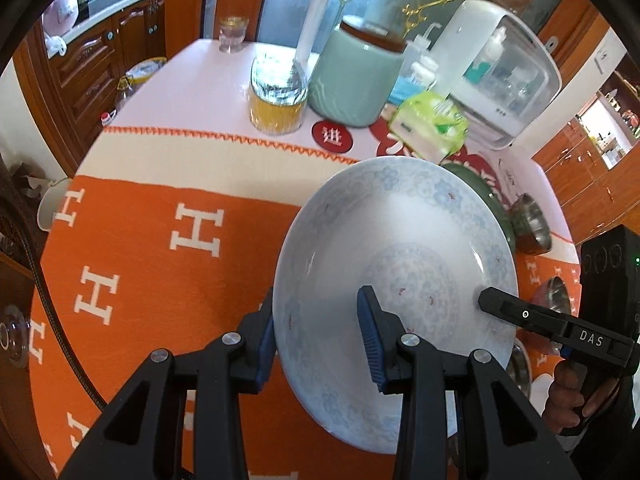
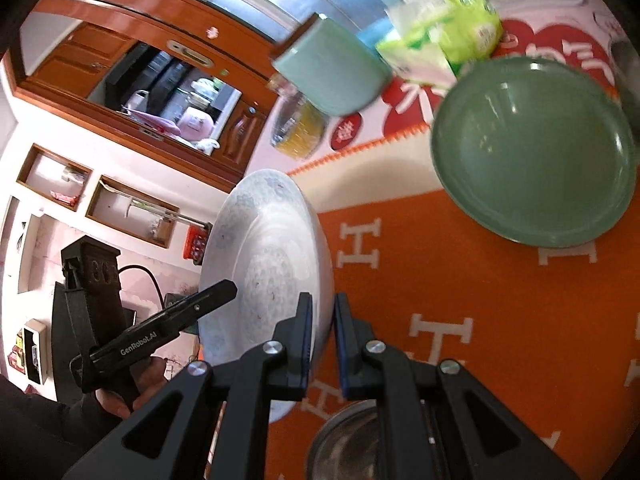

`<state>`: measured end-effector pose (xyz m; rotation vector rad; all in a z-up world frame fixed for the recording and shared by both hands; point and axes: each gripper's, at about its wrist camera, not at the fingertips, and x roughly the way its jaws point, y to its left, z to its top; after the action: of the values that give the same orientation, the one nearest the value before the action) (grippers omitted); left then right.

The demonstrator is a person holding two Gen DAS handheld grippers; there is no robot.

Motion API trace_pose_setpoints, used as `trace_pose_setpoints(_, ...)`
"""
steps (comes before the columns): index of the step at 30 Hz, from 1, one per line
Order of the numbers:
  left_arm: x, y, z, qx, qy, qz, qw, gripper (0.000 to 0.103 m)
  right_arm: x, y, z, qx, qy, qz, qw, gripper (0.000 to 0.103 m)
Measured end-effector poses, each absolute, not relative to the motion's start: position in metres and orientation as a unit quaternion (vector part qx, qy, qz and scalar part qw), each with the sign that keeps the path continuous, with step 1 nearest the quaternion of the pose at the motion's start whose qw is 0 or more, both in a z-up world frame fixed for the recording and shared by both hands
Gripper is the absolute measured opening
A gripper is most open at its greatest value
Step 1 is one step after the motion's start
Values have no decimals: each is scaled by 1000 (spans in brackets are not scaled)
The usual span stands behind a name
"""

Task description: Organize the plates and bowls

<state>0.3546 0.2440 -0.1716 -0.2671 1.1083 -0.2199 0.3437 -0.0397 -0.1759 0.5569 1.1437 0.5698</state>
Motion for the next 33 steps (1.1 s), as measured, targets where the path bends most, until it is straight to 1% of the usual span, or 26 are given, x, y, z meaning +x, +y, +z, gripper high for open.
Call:
trace_pose_setpoints(16, 297, 256, -105, -136, 459, -115, 871, 35, 287, -26, -129, 235, 499, 270, 789, 11)
trace_pose_setpoints(22, 271, 256, -90, -135, 439, -125, 879, 30, 257, -28, -114, 232, 482, 262, 803, 11)
trace_pose_setpoints(26, 251, 254, -79, -133, 420, -134, 888, 24, 235, -31, -106, 233, 470, 252, 813, 11)
trace_pose_setpoints(33, 224, 241, -62, -114, 395, -156, 898, 19, 197, -41, -98, 250, 450, 231, 826, 11)
